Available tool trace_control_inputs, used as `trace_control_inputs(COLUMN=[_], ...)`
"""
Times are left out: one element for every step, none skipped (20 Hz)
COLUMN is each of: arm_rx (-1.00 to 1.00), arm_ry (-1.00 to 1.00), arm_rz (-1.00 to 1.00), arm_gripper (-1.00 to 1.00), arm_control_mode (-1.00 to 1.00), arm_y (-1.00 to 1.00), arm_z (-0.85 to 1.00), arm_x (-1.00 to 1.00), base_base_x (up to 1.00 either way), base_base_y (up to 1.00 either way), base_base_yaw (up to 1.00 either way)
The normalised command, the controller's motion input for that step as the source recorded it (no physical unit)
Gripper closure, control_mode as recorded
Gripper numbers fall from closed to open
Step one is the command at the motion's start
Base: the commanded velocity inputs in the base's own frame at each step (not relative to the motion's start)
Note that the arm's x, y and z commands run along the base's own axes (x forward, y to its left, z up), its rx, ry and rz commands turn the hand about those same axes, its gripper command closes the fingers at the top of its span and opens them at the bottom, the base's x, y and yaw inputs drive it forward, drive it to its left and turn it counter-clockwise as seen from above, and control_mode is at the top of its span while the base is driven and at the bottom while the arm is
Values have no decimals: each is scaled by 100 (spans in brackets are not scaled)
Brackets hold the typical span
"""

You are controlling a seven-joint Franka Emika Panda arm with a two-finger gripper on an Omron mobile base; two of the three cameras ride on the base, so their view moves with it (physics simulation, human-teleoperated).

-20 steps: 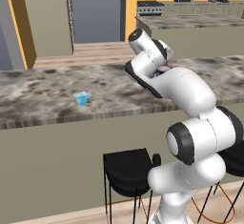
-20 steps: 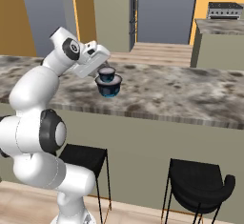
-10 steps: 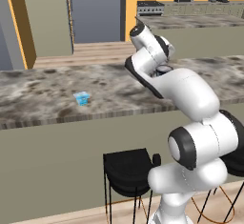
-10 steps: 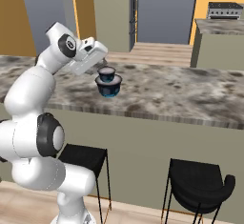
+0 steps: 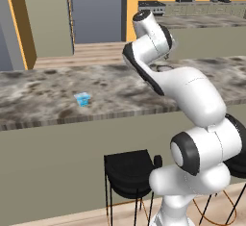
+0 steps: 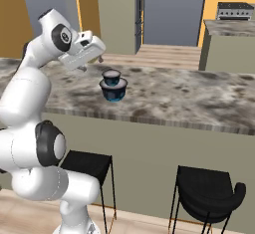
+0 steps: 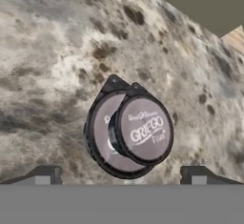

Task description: Stack the yogurt containers by placing the smaller containers on top of the larger containers.

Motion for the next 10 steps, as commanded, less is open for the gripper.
trace_control_inputs(arm_rx=[15, 17, 19, 16, 14, 14, 13, 11, 13, 13], arm_ry=[0, 0, 0, 0, 0, 0, 0, 0, 0, 0], arm_rz=[0, 0, 0, 0, 0, 0, 0, 0, 0, 0], arm_gripper=[-100, -100, -100, -100, -100, -100, -100, -100, -100, -100], arm_control_mode=[-100, -100, -100, -100, -100, -100, -100, -100, -100, -100], arm_y=[38, 33, 28, 34, 38, 39, 39, 44, 43, 47], arm_z=[17, 19, 23, 19, 11, 9, 4, 0, 4, 5], arm_x=[-41, -43, -44, -37, -36, -36, -33, -31, -31, -30], base_base_x=[0, 0, 0, 0, 0, 0, 0, 0, 0, 0], base_base_y=[0, 0, 0, 0, 0, 0, 0, 0, 0, 0], base_base_yaw=[0, 0, 0, 0, 0, 0, 0, 0, 0, 0])
